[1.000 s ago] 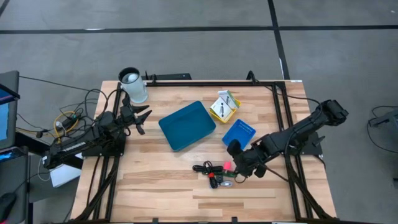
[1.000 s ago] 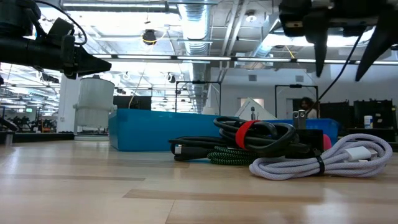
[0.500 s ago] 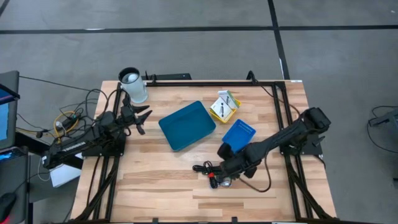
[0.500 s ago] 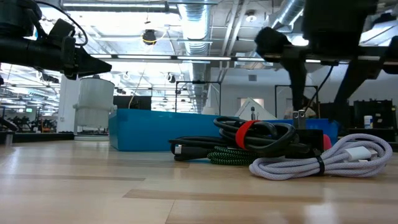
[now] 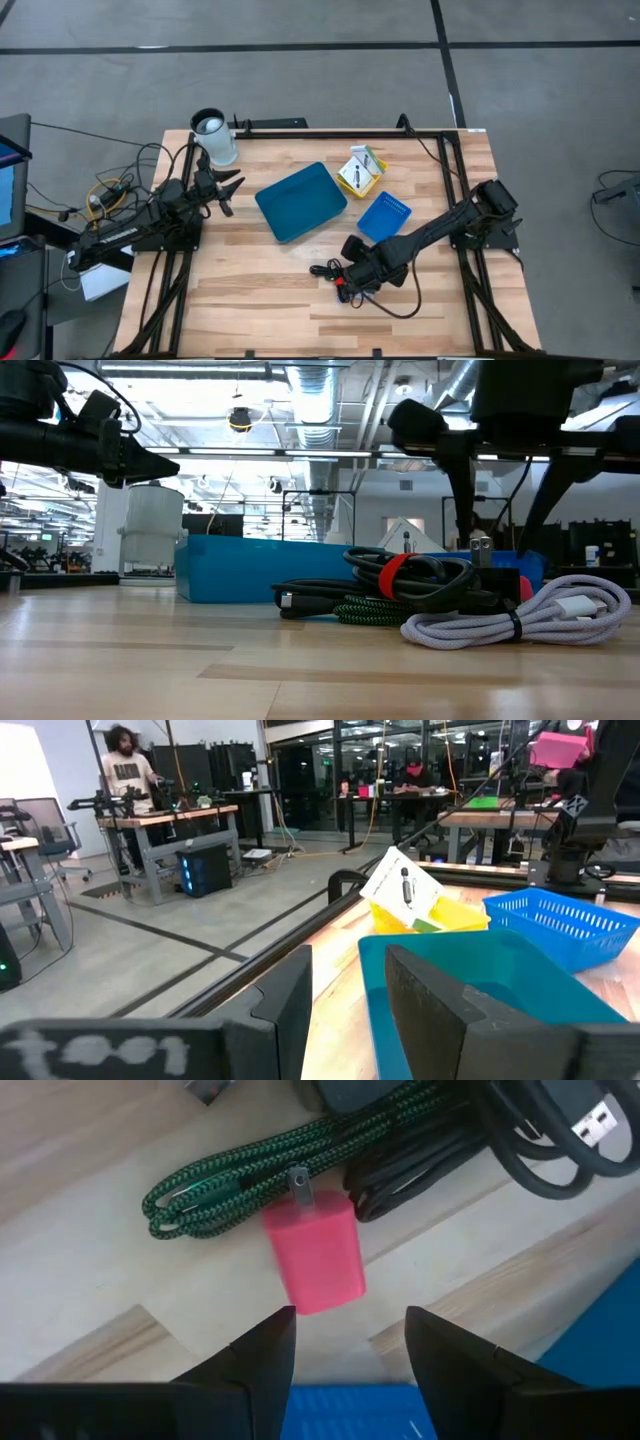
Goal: Pick and place items into bin
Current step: Put the pink charger adapter into the blue bin
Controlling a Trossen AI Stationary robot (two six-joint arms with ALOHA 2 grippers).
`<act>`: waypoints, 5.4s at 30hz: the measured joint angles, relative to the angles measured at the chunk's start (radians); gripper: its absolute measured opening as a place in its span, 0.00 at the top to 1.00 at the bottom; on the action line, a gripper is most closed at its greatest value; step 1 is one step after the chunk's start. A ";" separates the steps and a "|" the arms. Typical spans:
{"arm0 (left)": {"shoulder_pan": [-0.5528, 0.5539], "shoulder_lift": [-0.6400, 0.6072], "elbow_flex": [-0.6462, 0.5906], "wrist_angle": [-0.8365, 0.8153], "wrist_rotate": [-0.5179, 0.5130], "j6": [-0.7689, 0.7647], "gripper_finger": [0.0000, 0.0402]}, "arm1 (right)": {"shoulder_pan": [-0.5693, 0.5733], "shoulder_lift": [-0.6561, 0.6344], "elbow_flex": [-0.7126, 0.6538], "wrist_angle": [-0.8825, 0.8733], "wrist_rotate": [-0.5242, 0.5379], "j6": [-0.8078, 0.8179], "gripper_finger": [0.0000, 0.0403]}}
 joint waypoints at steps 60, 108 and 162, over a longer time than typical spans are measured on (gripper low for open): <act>0.000 0.000 0.000 -0.001 0.000 0.000 0.70 | 0.013 -0.001 -0.021 0.056 -0.078 -0.135 0.55; 0.000 0.000 0.000 0.000 0.000 0.000 0.70 | -0.046 0.063 -0.020 0.023 -0.107 -0.143 0.63; 0.000 0.000 0.000 0.000 0.000 0.000 0.70 | -0.041 0.064 0.092 -0.077 -0.094 -0.205 0.47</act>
